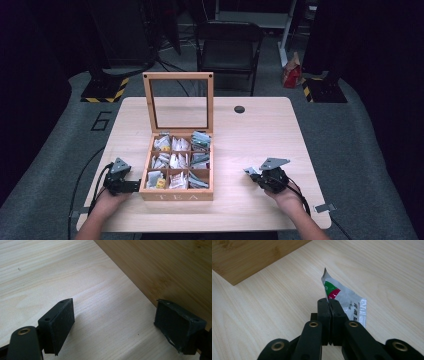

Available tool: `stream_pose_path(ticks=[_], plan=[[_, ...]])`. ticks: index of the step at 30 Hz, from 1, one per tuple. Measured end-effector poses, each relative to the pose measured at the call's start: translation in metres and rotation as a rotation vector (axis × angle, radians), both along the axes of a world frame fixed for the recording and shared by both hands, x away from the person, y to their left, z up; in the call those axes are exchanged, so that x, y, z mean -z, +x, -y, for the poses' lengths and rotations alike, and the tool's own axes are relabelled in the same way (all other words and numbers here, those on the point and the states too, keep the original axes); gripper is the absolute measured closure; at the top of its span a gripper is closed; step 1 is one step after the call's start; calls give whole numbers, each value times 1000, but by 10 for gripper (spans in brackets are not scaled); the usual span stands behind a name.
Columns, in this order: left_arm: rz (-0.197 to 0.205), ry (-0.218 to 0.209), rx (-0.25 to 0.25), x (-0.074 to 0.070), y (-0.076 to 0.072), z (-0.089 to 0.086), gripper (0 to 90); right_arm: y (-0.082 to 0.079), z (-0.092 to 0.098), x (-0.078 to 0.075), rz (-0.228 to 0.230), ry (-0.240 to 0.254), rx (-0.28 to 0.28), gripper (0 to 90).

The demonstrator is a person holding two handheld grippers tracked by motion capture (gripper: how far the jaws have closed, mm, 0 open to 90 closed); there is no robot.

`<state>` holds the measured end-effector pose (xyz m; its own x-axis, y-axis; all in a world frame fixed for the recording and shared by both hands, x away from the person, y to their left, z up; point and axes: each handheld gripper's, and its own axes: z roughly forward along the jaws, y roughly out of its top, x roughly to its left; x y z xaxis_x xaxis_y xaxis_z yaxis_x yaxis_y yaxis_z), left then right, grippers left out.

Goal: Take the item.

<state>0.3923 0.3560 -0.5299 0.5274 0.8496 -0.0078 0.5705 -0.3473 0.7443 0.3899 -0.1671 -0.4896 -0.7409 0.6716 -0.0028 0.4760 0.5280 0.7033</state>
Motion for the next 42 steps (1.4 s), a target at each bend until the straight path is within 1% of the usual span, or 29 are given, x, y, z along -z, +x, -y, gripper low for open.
stream_pose_path(ticks=[3,4,5,8,9,10,12,13,14,15,16,18,19,20,23,25,26,27,29,30,31,33,35,38,39,40,41,42], plan=[[0,0,0,0,0,0,158,-1,-2,2,-5,-5,-3,884],[0,0,0,0,0,0,158,-1,-2,2,-8,-16,-10,884],[0,0,0,0,0,0,158,-2,-3,3,-6,-14,0,883],[0,0,0,0,0,0,158,-2,-4,4,-11,-16,-14,883],[0,0,0,0,0,0,158,-2,-5,5,-12,-18,-7,882],[0,0,0,0,0,0,158,-2,-5,5,-15,-26,-23,882],[0,0,0,0,0,0,158,-3,-7,6,-20,-27,-17,880],[0,0,0,0,0,0,158,-3,-8,7,-16,-24,-27,880],[0,0,0,0,0,0,158,-3,-8,7,-19,-32,-29,879],[0,0,0,0,0,0,158,-3,-9,8,-23,-32,-27,877],[0,0,0,0,0,0,158,-3,-9,9,-15,-32,-32,875],[0,0,0,0,0,0,158,-3,-10,9,-26,-35,-32,872],[0,0,0,0,0,0,158,-4,-11,10,-22,-29,-22,871],[0,0,0,0,0,0,158,-3,-11,10,-17,-38,-37,868],[0,0,0,0,0,0,158,-4,-12,10,-31,-39,-39,862],[0,0,0,0,0,0,158,-4,-12,11,-25,-34,-43,851],[0,0,0,0,0,0,158,-3,-13,12,-17,-30,-42,841],[0,-1,0,0,0,0,158,-3,-13,12,-30,-35,-48,827],[0,0,0,0,0,0,158,-3,-13,13,-37,-26,-54,813],[0,0,0,0,0,0,158,-3,-13,12,-35,-29,-59,800],[0,0,0,0,0,0,158,-3,-14,13,-47,-14,-53,768],[0,0,0,0,0,0,158,-3,-14,13,-51,-13,-56,756],[0,0,0,0,0,0,158,-3,-14,14,-45,-9,-61,711],[0,0,0,0,0,0,158,-3,-14,12,-55,11,-57,645],[0,0,0,0,0,0,158,-3,-14,12,-48,22,-50,632],[0,0,0,0,0,0,158,-3,-13,11,-55,26,-55,620],[0,0,0,0,0,0,158,-3,-13,10,-47,40,-48,600],[0,0,0,0,0,0,158,-3,-13,10,-47,40,-48,600]])
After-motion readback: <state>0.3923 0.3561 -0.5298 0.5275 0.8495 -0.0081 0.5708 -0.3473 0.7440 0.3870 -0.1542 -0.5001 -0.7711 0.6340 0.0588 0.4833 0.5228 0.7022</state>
